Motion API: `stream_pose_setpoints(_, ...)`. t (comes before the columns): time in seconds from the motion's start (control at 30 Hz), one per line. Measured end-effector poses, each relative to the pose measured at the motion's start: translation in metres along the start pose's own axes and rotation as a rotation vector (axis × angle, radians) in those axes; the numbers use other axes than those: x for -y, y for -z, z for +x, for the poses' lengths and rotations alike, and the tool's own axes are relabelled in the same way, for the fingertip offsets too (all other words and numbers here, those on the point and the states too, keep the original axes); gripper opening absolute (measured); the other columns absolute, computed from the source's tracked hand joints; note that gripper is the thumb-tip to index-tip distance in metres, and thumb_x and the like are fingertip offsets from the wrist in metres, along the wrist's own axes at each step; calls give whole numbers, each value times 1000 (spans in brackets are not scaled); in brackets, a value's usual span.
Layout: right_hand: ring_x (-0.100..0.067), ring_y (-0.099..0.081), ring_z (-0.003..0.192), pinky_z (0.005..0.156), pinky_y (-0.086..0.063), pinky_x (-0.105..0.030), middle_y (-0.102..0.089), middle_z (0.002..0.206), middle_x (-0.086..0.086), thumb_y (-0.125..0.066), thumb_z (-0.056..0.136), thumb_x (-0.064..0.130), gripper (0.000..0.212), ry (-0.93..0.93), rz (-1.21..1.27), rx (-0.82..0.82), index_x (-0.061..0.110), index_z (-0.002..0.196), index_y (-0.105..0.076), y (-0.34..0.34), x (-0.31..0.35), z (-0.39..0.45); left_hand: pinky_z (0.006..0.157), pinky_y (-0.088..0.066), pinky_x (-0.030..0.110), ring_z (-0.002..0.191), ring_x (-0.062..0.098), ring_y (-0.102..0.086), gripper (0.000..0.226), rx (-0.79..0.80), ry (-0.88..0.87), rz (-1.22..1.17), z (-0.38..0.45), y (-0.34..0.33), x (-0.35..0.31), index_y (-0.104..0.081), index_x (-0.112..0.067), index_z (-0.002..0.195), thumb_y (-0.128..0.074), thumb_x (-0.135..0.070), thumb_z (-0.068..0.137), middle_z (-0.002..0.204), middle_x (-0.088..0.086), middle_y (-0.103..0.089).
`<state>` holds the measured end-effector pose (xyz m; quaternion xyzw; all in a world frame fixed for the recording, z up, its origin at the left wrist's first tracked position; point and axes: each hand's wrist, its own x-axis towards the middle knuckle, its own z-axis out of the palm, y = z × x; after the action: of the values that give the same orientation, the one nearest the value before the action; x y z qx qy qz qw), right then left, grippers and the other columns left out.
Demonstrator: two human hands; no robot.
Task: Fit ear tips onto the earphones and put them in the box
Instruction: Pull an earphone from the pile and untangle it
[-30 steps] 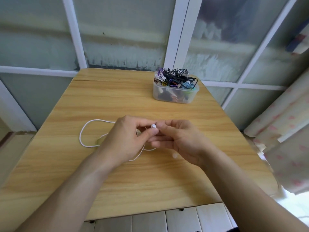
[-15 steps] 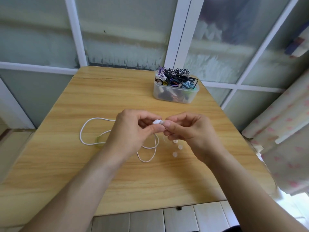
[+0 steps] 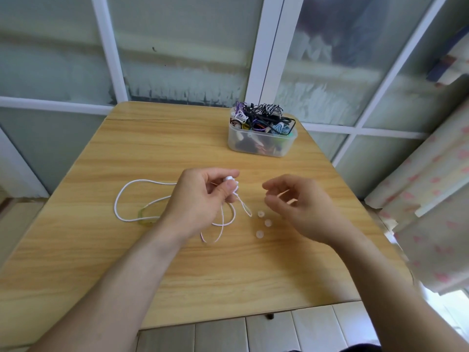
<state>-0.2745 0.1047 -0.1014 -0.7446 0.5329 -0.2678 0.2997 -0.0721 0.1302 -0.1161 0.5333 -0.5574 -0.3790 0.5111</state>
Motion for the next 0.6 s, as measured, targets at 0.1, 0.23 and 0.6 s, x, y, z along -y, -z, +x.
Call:
stream_pose_setpoints(0.1, -3, -61, 76, 74, -51, -21, -64, 92, 11, -72, 83, 43, 33, -17, -213, 132, 32, 113, -61, 0, -6, -3, 68, -52, 14, 69, 5, -68, 25, 61, 33, 25, -1, 2, 1, -64, -14, 119, -56, -7, 96, 82, 7, -74)
stream_pose_setpoints(0.23, -5, -57, 71, 65, -40, -12, -66, 81, 10, -68, 87, 29, 14, 69, -324, 53, 24, 100, -72, -15, -2, -4, 74, -53, 23, 70, 14, -65, 32, 137, 78, 45, -1, 0, 2, -58, -17, 128, -51, -8, 98, 75, 4, -73)
stream_pose_setpoints(0.6, -3, -60, 66, 60, -43, -13, -66, 70, 12, -70, 85, 17, 9, 21, -128, -109, 24, 84, -63, -22, 0, -11, 72, -46, 17, 69, -1, -55, 31, 184, 152, 22, -4, -4, 3, -65, -23, 119, -60, -7, 92, 77, -14, -60)
